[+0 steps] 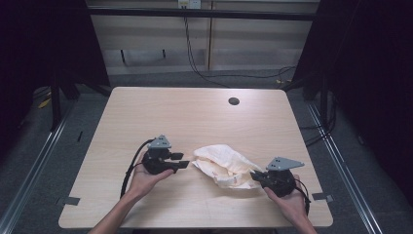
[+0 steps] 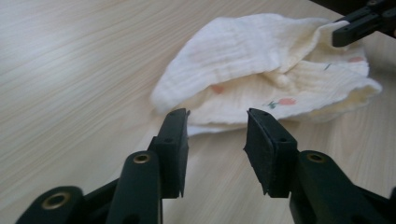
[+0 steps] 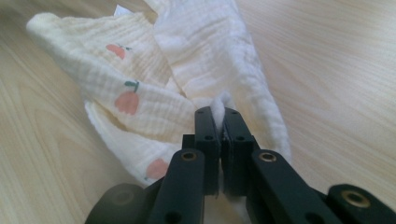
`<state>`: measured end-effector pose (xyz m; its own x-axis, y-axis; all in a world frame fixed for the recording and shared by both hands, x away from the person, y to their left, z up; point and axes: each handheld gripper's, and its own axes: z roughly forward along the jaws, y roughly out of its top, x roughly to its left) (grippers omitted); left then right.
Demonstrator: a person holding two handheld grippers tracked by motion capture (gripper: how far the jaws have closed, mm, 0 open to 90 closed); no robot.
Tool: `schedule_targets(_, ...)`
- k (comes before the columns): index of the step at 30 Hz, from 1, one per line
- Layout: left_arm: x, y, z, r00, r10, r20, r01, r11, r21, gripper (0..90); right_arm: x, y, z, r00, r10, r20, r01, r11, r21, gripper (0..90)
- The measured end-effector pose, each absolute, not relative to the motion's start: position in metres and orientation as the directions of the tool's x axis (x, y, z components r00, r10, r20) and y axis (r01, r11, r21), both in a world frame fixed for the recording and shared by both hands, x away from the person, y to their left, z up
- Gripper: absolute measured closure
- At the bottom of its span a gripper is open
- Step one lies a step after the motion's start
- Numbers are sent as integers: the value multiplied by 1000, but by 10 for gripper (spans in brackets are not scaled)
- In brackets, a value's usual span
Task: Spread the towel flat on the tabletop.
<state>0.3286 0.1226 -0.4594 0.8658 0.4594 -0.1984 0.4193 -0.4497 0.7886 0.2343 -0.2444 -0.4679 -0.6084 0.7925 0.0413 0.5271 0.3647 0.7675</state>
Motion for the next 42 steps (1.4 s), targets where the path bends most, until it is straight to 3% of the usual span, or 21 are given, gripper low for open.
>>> schedule_targets(2,326,108,-461,889,413,-198,396,-475,786,593,235,-245,-466,-610,791,51,527,357,771,865)
schedule_targets(4,320,95,-460,904,372,-212,383,-483,787,498,236,-247,-465,-605,794,53,527,350,775,865)
schedule_targets(11,297,64,-456,951,242,-194,296,-521,801,430,237,-248,-465,-608,791,63,526,342,778,864)
schedule_targets(14,299,54,-465,949,259,-180,296,-535,791,491,237,-247,-464,-615,785,74,524,337,782,864)
schedule_targets(15,300,52,-467,948,261,-180,299,-545,784,593,237,-246,-463,-621,781,73,523,343,780,863)
schedule_targets(16,301,50,-471,948,263,-181,301,-548,780,593,237,-246,-463,-621,781,73,523,343,780,863)
schedule_targets(19,302,45,-482,956,252,-151,276,-595,755,861,237,-245,-464,-623,779,73,521,343,782,863)
schedule_targets(20,302,46,-485,956,243,-163,280,-600,749,891,236,-247,-462,-616,784,75,521,335,785,863)
schedule_targets(25,301,59,-477,953,261,-151,283,-602,747,895,236,-255,-456,-599,797,79,516,310,799,864)
schedule_targets(32,298,109,-468,935,321,-151,321,-583,747,895,234,-276,-441,-550,830,93,507,244,827,865)
schedule_targets(42,270,145,-472,931,312,-188,344,-589,731,894,247,-270,-451,-551,832,66,527,286,800,867)
